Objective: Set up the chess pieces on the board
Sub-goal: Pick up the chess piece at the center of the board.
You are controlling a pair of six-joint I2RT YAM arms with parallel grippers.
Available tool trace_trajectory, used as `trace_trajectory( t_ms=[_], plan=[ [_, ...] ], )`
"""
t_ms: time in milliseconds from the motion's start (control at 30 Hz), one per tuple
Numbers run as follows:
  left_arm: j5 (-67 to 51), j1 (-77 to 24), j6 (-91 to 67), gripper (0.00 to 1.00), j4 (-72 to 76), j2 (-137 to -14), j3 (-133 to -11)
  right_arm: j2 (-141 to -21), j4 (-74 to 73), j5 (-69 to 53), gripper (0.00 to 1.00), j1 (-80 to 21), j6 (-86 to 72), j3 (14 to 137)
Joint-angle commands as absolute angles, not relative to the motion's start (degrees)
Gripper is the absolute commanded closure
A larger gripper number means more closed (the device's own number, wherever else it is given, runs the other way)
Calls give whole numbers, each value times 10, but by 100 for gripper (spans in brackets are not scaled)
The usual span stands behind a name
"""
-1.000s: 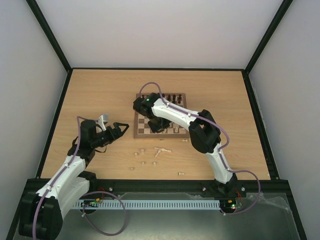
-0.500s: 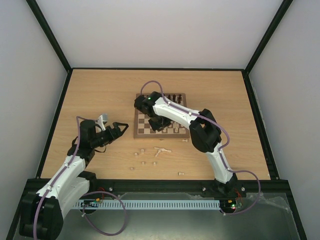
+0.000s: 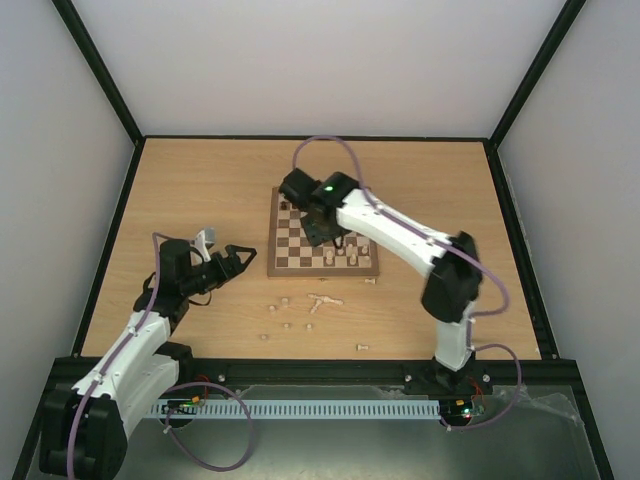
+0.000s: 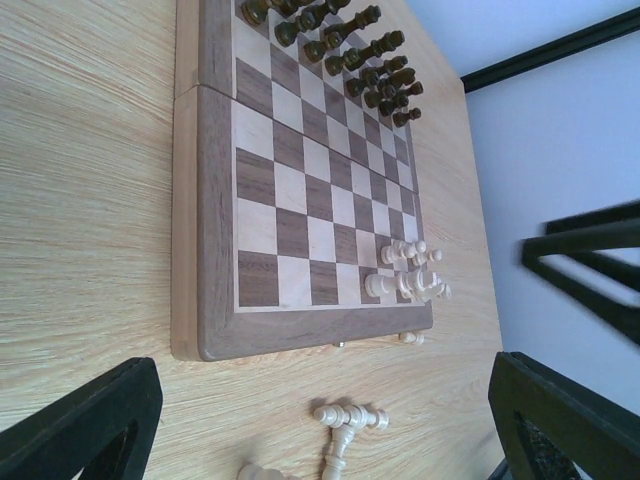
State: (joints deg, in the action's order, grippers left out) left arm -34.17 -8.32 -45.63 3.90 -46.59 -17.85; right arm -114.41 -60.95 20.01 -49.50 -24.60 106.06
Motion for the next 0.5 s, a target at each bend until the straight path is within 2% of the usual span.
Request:
trace_trajectory(
  t_ms=[0, 167, 300, 367, 467],
  plan=[
    [-342, -79, -440, 7, 10, -462, -204, -998, -555, 206, 52, -492, -292, 985],
    [-363, -80, -406, 6, -22, -479, -234, -819, -387, 107, 49, -489, -343, 755],
    [-368, -86, -366, 5, -64, -486, -264, -673, -233, -27, 45, -457, -403, 552],
    [-367, -93, -352, 4, -81, -489, -276, -622, -192, -74, 44, -435, -412, 485],
    [-362, -107, -349, 3, -85, -496, -280, -590, -173, -69, 41, -434, -406, 421]
  ],
)
